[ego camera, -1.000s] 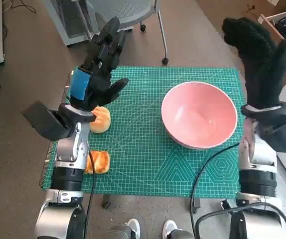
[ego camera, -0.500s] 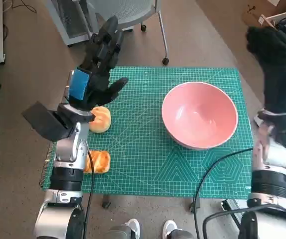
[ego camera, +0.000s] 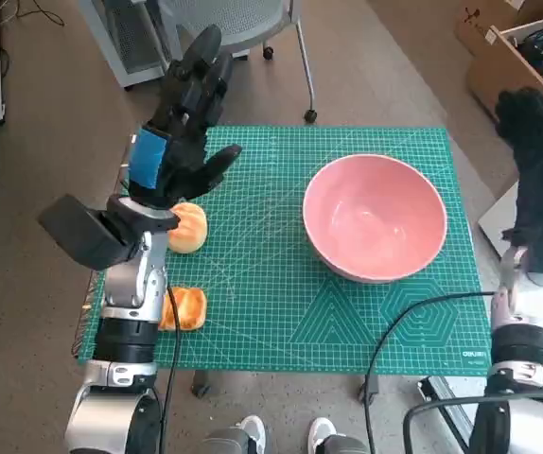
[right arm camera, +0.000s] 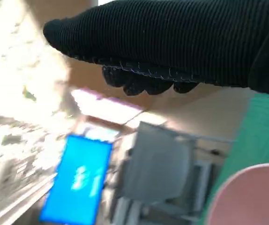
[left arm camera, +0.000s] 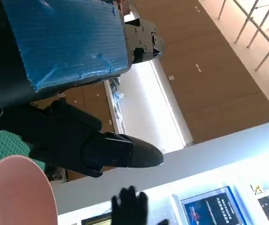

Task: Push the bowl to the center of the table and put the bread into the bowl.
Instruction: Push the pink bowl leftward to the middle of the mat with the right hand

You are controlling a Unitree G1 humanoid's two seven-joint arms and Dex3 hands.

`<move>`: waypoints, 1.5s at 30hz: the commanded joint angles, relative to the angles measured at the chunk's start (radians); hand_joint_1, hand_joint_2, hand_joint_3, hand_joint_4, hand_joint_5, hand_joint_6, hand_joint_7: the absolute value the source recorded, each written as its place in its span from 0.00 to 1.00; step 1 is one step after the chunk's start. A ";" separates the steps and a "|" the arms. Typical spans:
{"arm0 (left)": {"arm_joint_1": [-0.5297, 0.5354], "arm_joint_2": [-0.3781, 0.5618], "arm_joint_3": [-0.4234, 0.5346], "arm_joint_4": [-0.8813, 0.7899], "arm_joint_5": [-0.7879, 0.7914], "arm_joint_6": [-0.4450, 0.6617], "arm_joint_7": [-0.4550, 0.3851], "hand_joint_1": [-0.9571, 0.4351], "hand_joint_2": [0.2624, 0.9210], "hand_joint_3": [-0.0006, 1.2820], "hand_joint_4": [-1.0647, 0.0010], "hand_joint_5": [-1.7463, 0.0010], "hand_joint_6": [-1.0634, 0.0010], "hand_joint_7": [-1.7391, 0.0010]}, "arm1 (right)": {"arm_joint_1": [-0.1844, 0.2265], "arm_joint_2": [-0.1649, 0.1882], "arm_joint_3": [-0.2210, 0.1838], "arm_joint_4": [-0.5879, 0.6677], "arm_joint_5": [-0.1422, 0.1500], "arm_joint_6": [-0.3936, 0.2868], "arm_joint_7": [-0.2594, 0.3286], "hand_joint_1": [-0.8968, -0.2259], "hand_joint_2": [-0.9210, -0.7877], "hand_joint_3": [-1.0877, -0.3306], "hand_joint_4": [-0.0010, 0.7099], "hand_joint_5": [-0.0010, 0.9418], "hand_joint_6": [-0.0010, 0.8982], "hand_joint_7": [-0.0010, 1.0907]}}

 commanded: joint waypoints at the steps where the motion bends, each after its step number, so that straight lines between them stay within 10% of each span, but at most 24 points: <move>1: 0.013 0.002 0.004 -0.009 0.001 0.001 0.009 0.21 1.00 0.18 1.00 1.00 1.00 0.85 | -0.003 0.014 0.003 0.065 -0.010 0.059 -0.023 0.44 0.00 0.28 0.22 0.00 0.18 0.16; 45: 0.118 0.064 0.012 -0.194 0.019 0.093 0.063 0.23 1.00 0.20 1.00 1.00 1.00 0.88 | -0.033 0.252 0.042 0.174 -0.042 0.268 -0.045 0.39 0.00 0.27 0.28 0.01 0.21 0.18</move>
